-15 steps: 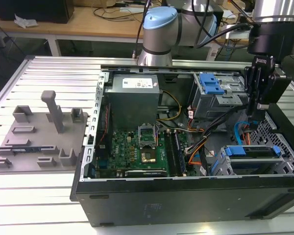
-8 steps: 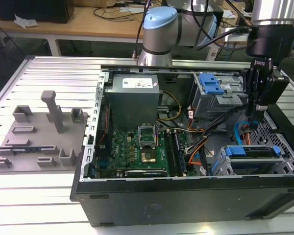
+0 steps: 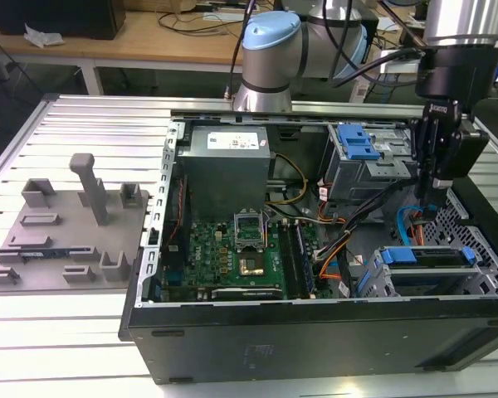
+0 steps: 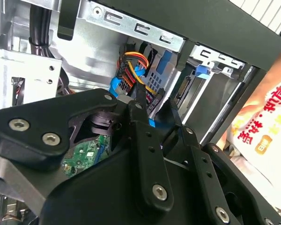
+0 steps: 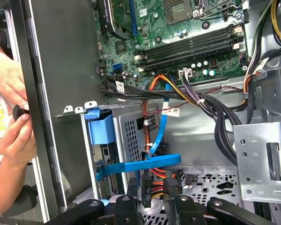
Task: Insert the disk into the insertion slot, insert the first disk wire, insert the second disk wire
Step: 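Insert the first disk wire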
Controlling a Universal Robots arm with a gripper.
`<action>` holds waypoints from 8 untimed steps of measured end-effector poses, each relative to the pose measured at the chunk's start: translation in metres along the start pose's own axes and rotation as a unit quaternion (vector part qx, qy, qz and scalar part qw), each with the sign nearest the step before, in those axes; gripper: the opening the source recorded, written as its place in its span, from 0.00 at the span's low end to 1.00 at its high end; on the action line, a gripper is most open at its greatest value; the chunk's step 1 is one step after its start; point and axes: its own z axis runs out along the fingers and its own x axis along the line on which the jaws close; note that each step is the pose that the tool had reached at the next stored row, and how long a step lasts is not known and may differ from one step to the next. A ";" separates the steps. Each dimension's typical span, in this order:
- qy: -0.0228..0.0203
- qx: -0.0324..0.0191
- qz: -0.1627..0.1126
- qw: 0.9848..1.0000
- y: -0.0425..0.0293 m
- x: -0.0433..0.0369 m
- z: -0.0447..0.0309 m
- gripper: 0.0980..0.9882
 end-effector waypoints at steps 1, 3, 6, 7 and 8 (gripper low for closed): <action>0.000 0.000 0.000 1.000 0.0000 -0.0005 0.0002 0.28; 0.001 0.001 -0.001 1.000 0.0002 -0.0013 0.0005 0.19; 0.002 0.001 -0.002 1.000 0.0003 -0.0018 0.0008 0.08; 0.002 0.001 -0.002 1.000 0.0003 -0.0019 0.0008 0.08; 0.002 0.001 -0.002 1.000 0.0003 -0.0019 0.0008 0.08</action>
